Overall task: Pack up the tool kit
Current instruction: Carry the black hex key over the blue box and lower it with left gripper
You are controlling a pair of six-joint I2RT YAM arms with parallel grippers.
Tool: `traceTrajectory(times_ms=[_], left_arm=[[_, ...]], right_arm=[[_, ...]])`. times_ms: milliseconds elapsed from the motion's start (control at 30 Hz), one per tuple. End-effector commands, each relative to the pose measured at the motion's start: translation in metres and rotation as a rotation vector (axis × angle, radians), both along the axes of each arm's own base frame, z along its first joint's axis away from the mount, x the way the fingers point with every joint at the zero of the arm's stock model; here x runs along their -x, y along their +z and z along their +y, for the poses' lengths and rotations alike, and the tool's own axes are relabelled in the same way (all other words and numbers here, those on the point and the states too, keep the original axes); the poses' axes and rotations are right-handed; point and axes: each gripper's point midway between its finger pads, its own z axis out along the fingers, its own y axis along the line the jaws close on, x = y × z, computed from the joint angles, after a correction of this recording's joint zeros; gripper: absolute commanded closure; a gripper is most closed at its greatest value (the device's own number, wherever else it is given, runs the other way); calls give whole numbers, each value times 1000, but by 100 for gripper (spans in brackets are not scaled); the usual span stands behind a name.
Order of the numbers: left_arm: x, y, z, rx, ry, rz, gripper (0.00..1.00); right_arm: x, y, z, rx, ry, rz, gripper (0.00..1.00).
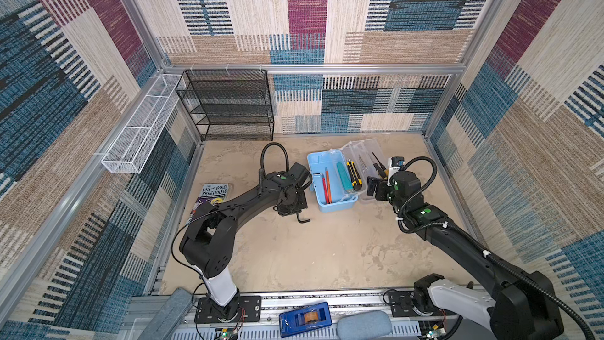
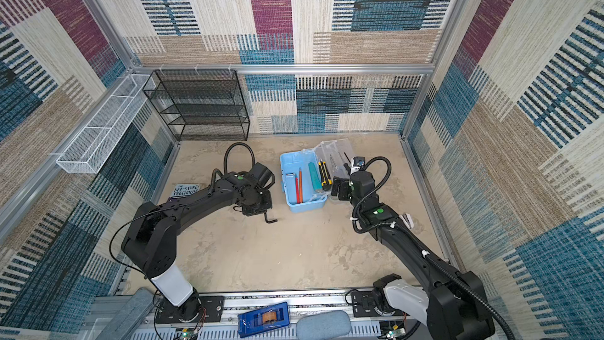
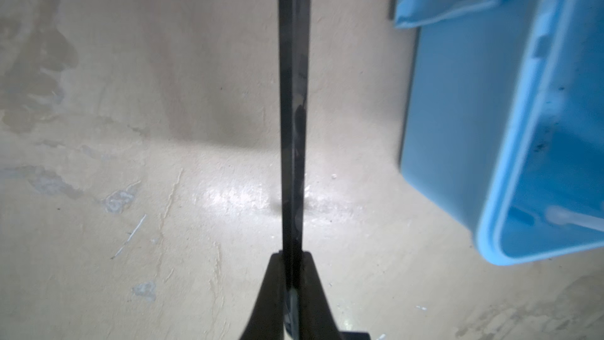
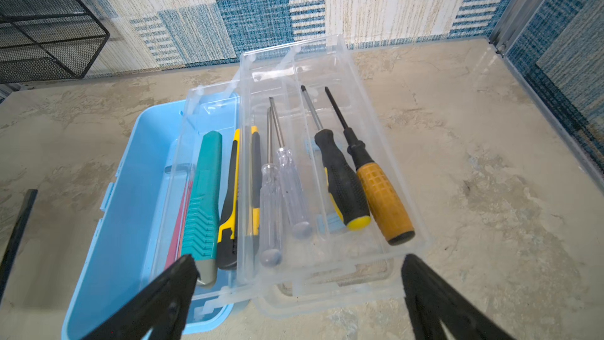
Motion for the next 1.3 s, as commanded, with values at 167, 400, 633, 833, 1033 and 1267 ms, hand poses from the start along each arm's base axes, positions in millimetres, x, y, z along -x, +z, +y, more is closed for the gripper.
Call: traceTrajectory(times_ms=[167, 400, 633, 833, 1033, 1267], left_arm=[[-43, 56, -16, 10, -49, -173, 100], [-82, 71, -57, 75, -137, -205, 100], [-105, 53, -95, 142, -189, -142, 100], [-106, 22, -116, 207, -195, -34, 100], [-98, -5, -117, 212, -159, 55, 100], [-87, -26, -116, 206, -145, 131, 100]], right_arm=[[-21, 19, -7, -38, -2, -58, 1], [-35, 22, -22, -84, -25, -58, 1], [-43, 18, -36, -123, -35, -33, 1], [-42, 12, -46, -126, -48, -9, 1], [-42, 13, -49, -112, -45, -2, 1], [-46, 6, -51, -130, -29, 27, 1]])
